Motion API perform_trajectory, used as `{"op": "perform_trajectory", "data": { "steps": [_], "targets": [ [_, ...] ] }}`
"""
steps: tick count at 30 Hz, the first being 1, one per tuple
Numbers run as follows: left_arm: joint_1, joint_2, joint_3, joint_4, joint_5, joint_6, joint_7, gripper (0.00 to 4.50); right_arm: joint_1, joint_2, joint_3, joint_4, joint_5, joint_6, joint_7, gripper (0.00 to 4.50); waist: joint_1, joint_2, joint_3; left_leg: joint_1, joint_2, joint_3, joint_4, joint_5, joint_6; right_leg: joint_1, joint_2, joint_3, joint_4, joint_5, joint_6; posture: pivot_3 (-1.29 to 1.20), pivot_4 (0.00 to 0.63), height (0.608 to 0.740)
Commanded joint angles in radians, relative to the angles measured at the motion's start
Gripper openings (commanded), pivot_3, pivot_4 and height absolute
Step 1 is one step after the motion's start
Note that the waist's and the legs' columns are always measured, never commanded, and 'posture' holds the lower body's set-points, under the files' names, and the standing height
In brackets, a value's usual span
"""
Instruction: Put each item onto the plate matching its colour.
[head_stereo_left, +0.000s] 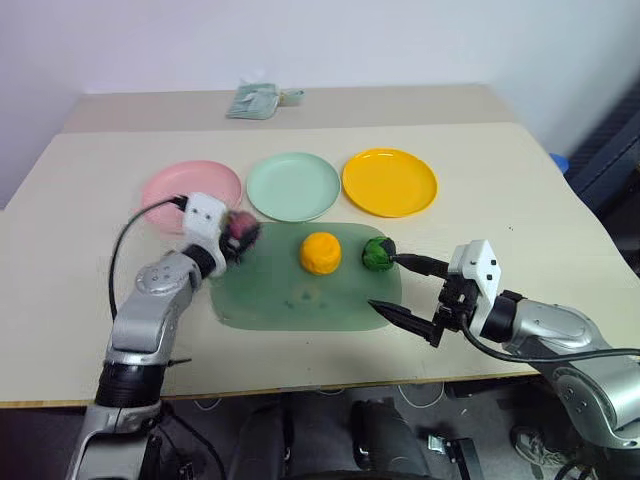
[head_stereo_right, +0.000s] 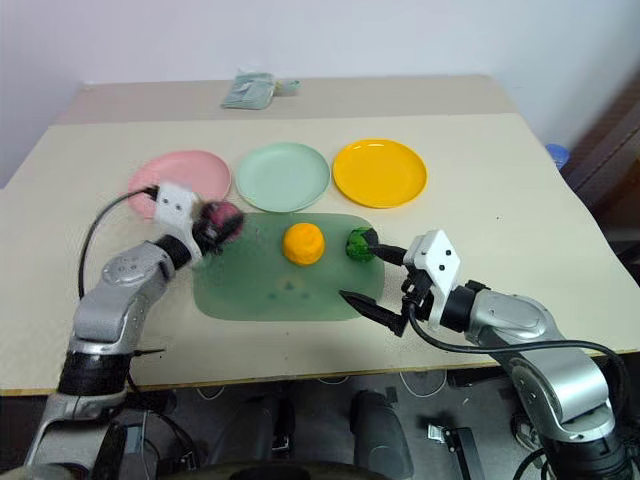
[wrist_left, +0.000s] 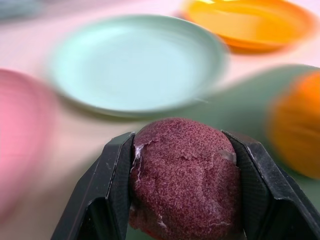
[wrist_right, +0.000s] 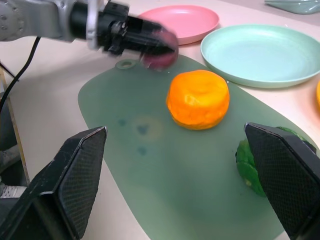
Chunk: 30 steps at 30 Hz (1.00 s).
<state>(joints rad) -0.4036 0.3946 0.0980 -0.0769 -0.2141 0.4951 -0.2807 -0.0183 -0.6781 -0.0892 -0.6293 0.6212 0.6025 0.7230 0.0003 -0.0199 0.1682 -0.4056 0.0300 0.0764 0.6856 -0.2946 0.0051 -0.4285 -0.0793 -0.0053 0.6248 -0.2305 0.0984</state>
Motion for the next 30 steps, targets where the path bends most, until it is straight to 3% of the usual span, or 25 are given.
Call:
{"op": "perform_trajectory", "data": {
  "steps": [1,8,13,18,24,30],
  "targets": [
    [-0.081,-0.016,0.063,0.076,0.085,-0.031,0.170,2.42,-0.016,0.008,0.001,-0.004,0.001,-0.021,0.003,4.50,0.006,0.000,0.000,0.000,0.000,0.000,0.000,0.000,0.000,0.000,0.000,0.000,0.000,0.000,0.000,0.00,0.150,0.740],
    [-0.209,-0.055,0.104,0.312,0.130,-0.073,0.306,2.42,-0.033,0.016,0.013,0.007,-0.006,-0.025,0.002,4.50,0.013,0.000,0.000,0.000,-0.001,0.001,0.000,0.000,0.000,0.000,0.000,0.000,0.000,0.002,0.003,0.00,0.150,0.740],
    [-0.227,-0.051,0.108,0.344,0.126,-0.093,0.300,4.43,-0.023,0.016,0.002,-0.005,-0.004,-0.024,-0.010,4.50,0.012,-0.001,0.000,-0.001,-0.001,0.001,0.000,0.000,0.000,0.000,0.000,-0.001,0.000,0.002,0.003,0.00,0.150,0.740],
    [-0.197,-0.027,0.114,0.306,0.117,-0.092,0.265,4.43,-0.018,0.015,-0.008,-0.015,-0.013,-0.027,-0.035,4.50,0.010,-0.001,0.000,0.000,-0.001,0.001,0.000,0.000,0.000,0.000,0.000,-0.001,0.001,0.002,0.003,0.00,0.150,0.740],
    [0.058,0.098,0.098,0.003,-0.008,-0.082,-0.061,4.43,-0.104,0.032,0.006,0.010,-0.012,0.000,-0.084,4.50,-0.010,-0.001,0.000,0.000,0.002,0.001,0.000,0.000,-0.001,-0.001,-0.001,-0.001,0.003,0.002,0.003,0.00,0.150,0.740],
    [0.256,0.202,0.167,-0.191,-0.153,-0.089,-0.288,4.43,-0.289,0.138,0.147,0.113,-0.093,0.051,-0.176,4.50,-0.014,-0.001,0.000,0.001,0.003,0.000,0.000,0.001,-0.002,-0.001,-0.001,0.000,0.004,0.000,-0.001,0.00,0.150,0.740]
  ]
}}
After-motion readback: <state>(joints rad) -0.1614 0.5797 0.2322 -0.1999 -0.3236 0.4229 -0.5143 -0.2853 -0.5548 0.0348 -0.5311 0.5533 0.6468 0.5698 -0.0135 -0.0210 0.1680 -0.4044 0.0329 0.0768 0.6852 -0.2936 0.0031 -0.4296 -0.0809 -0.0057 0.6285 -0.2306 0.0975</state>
